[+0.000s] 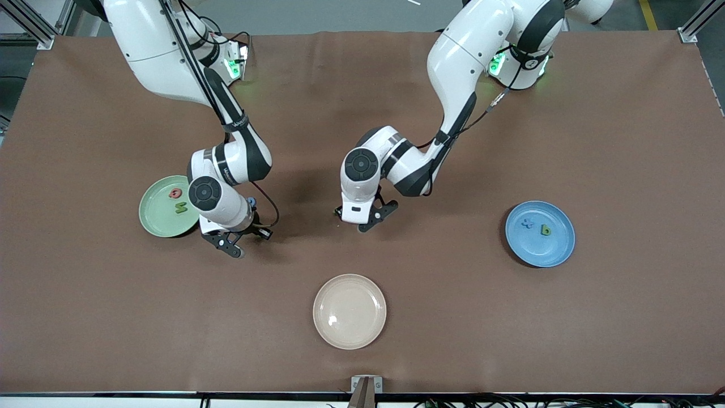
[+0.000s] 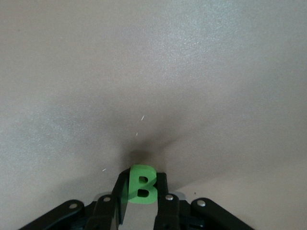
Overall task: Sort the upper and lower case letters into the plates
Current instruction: 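Carry green B to the green plate while the left carries E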
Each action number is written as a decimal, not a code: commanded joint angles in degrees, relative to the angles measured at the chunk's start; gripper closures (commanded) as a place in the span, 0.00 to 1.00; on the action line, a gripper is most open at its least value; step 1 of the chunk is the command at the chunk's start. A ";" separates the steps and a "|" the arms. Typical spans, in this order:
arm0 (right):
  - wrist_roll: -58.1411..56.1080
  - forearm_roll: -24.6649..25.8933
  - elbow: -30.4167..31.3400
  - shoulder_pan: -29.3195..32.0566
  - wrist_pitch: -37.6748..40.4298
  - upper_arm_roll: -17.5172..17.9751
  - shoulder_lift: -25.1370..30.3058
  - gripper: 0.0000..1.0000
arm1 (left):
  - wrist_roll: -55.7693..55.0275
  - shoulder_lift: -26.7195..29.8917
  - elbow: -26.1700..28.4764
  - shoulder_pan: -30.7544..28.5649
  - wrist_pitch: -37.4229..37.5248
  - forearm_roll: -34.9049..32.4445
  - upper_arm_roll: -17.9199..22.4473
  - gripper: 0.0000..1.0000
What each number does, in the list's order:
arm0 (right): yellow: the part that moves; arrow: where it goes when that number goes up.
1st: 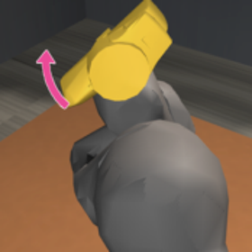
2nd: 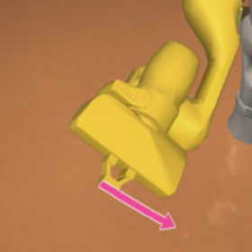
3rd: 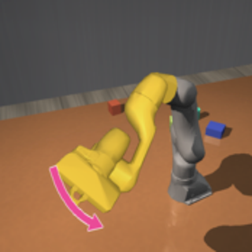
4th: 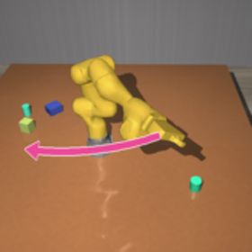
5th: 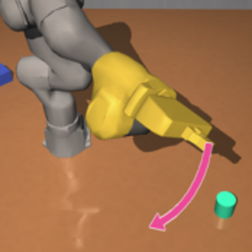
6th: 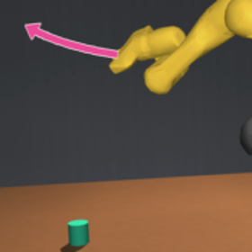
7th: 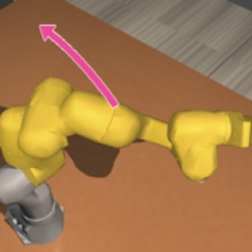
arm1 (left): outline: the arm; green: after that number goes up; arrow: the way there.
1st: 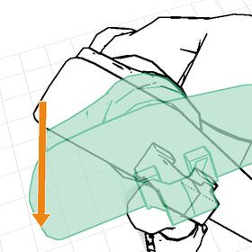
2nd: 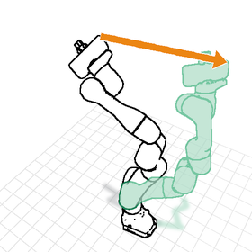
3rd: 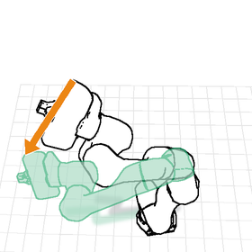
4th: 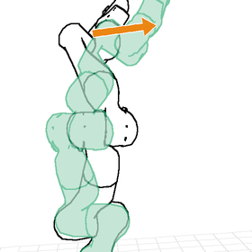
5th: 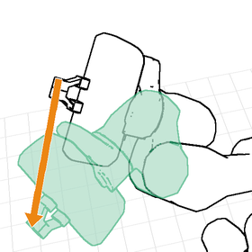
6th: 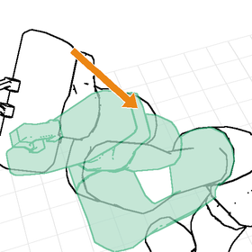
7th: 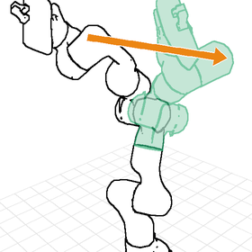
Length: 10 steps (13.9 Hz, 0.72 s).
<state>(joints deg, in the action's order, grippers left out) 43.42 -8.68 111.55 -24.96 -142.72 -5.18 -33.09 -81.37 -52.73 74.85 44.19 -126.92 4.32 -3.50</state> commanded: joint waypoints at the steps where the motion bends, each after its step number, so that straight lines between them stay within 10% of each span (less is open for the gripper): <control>1: -3.69 -0.54 -0.37 0.17 1.47 -0.45 0.21 0.92 | -1.33 -0.62 -0.32 1.25 -0.08 0.95 0.51 0.22; 10: -39.50 -0.28 12.45 16.06 12.30 -0.97 18.31 0.92 | -2.04 -0.97 0.39 0.81 -0.08 0.60 0.51 0.41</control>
<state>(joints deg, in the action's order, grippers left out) 12.37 -8.67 116.90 -13.32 -129.04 -7.08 -20.48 -83.36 -53.61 75.03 44.96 -126.92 4.32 -3.44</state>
